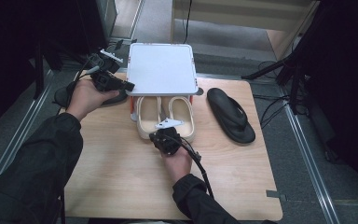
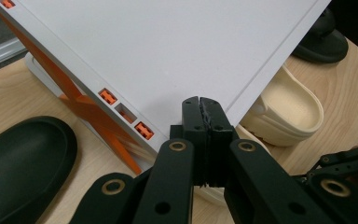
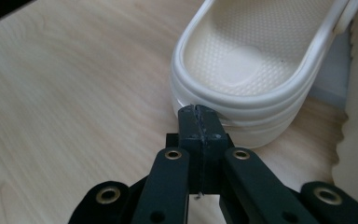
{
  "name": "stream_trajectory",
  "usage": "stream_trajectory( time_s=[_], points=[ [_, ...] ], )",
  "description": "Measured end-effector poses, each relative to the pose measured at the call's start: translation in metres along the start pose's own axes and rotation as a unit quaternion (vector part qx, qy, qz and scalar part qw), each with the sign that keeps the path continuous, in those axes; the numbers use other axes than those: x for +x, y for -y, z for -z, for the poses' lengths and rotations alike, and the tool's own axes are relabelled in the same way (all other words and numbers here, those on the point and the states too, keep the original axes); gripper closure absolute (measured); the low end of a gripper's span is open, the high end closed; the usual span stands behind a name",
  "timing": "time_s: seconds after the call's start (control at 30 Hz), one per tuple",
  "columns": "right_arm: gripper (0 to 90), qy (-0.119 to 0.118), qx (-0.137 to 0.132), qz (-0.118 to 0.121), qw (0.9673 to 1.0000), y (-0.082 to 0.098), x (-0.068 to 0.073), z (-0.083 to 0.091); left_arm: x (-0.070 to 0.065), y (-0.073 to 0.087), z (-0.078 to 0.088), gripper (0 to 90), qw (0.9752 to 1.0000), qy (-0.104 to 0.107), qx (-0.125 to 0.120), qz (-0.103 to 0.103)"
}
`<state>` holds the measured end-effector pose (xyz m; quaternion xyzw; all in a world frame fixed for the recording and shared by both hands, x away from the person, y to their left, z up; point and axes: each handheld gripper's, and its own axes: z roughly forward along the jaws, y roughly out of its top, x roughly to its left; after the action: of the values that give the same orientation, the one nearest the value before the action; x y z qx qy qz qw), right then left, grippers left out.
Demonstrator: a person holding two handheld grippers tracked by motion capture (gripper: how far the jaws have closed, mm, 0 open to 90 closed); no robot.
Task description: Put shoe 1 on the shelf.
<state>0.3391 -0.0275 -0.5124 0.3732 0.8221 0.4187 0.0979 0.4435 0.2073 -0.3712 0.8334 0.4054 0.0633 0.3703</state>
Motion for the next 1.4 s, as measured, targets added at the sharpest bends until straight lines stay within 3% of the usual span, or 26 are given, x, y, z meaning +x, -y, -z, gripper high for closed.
stream_trajectory(
  time_s=[0.17,0.43,0.6,0.77,1.13,1.4],
  points=[
    [90.0,-0.010,-0.011,-0.016,0.9998,-0.005,-0.004,-0.009,0.000,0.000,0.000,90.0,1.0000,0.000,-0.001,0.000],
    [90.0,0.013,-0.012,-0.019,0.9997,-0.018,-0.008,-0.024,0.000,0.000,0.000,90.0,1.0000,-0.004,-0.001,-0.002],
    [90.0,0.020,-0.015,-0.042,0.9988,-0.027,-0.012,-0.035,0.000,0.000,0.000,90.0,1.0000,-0.003,-0.001,-0.001],
    [90.0,0.037,-0.015,-0.024,0.9989,-0.033,-0.012,-0.042,0.000,0.000,0.000,90.0,1.0000,-0.003,-0.002,-0.002],
    [90.0,0.037,-0.012,-0.050,0.9980,-0.042,-0.019,-0.054,-0.001,0.000,0.000,90.0,1.0000,-0.005,-0.002,-0.003],
    [90.0,0.036,-0.006,-0.044,0.9984,-0.044,-0.019,-0.054,-0.001,0.000,0.000,90.0,1.0000,-0.005,-0.003,-0.004]
  ],
)
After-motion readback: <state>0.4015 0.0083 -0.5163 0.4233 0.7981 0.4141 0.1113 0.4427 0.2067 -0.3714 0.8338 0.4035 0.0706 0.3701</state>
